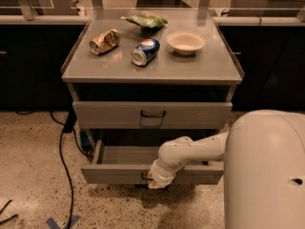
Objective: Open middle drawer
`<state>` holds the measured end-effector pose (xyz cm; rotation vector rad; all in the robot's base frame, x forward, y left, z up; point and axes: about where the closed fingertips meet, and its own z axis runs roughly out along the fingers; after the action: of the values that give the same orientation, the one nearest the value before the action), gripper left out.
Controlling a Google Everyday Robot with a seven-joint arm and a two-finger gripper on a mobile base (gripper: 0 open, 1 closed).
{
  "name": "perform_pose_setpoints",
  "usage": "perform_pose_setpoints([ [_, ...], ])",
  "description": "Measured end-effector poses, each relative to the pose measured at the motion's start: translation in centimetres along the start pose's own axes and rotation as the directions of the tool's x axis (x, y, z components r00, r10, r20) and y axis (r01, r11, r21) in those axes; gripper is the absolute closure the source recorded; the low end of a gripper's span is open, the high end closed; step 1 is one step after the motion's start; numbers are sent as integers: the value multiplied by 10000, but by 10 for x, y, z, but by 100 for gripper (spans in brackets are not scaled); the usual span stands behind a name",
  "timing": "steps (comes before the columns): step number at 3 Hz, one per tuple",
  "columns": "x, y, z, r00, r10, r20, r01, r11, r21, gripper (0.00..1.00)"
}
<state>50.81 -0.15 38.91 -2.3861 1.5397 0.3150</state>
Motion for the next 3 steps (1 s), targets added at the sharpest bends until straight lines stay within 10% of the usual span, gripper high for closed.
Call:
perform_pose_setpoints([
  [2, 0, 2, 0, 10000, -23, -35, 23, 10000, 1, 100],
  [3, 0, 3, 0, 10000, -23, -35, 23, 10000, 0, 80],
])
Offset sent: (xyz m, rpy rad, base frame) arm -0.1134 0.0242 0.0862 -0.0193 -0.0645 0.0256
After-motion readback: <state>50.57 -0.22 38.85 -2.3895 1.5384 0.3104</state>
